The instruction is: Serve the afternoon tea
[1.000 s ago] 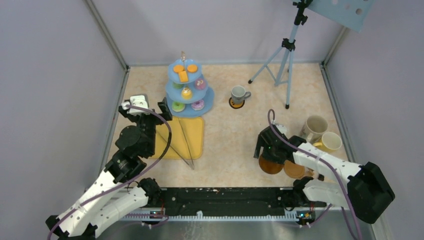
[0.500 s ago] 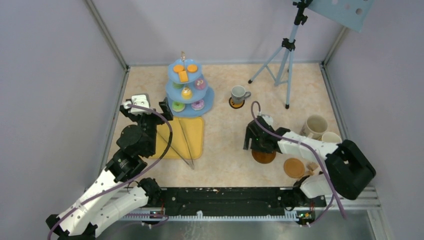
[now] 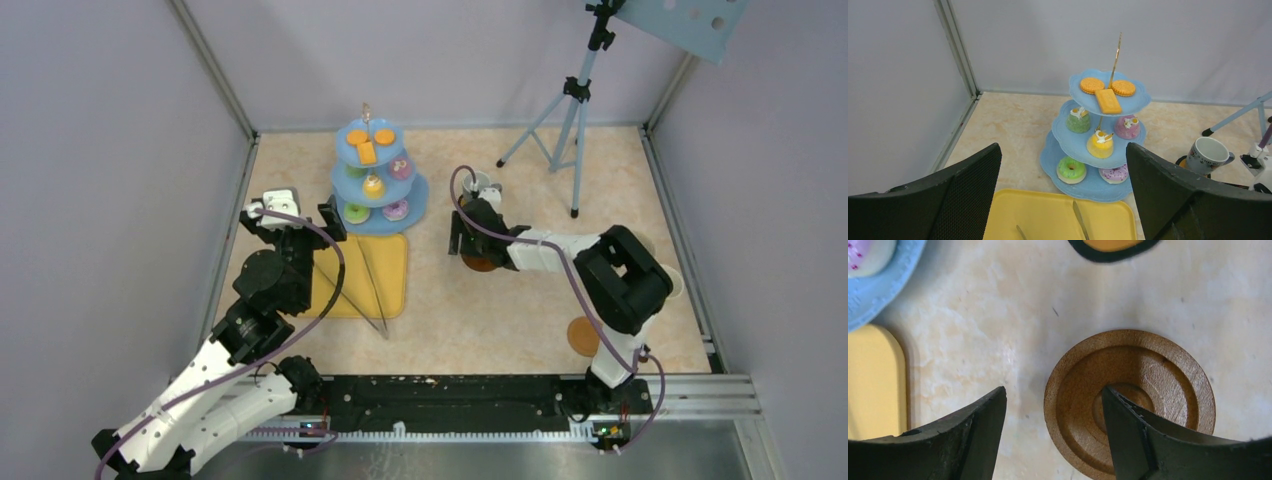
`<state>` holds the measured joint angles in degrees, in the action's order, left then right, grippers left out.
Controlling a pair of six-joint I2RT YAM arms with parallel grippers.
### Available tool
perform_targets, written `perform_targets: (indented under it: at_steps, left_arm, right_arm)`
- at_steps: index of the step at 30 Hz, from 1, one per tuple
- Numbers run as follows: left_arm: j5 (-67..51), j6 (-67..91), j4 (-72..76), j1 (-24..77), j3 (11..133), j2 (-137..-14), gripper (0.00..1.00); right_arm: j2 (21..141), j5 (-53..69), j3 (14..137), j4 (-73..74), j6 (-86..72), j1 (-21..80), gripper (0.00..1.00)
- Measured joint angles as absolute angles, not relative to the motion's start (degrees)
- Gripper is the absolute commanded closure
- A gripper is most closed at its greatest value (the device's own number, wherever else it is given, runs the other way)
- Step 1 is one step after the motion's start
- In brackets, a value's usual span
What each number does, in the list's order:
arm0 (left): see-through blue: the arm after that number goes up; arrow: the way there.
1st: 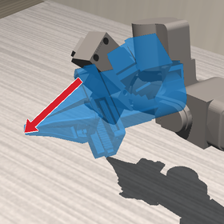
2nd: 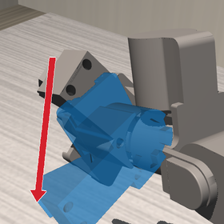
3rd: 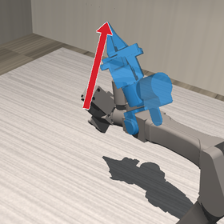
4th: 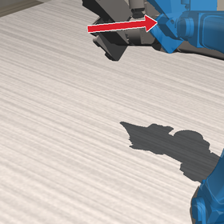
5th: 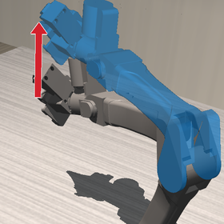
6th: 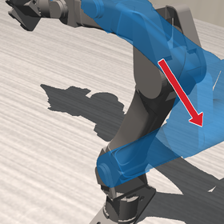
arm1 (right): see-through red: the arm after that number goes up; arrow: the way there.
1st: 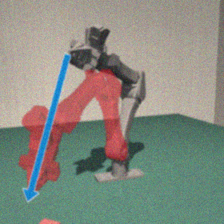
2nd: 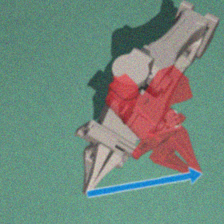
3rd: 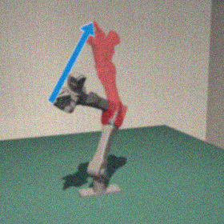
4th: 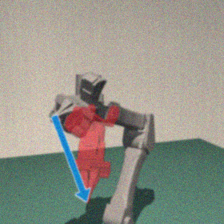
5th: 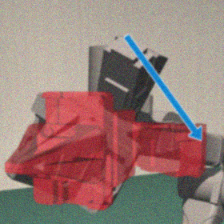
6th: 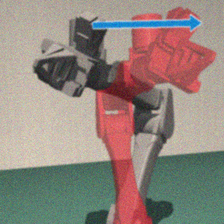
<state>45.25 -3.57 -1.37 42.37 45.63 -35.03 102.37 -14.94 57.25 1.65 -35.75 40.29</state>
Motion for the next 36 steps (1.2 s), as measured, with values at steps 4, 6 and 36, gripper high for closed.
perform_targets:
  at_steps: [4, 6, 36]
  left_arm:
    - [45.25, -3.55, -1.37, 42.37, 45.63, -35.05, 0.01]
    - [45.28, -3.55, -1.37, 42.37, 45.63, -35.05, 0.01]
    - [44.34, -3.31, -1.43, 42.37, 45.60, -35.35, 0.01]
  right_arm:
    - [105.19, -15.05, 59.51, -1.63, -34.46, 39.90, 0.30]
    - [106.28, -15.29, 60.42, -2.63, -34.02, 39.83, 0.29]
    - [52.34, -36.82, 55.55, 27.40, -23.55, 25.82, 0.07]
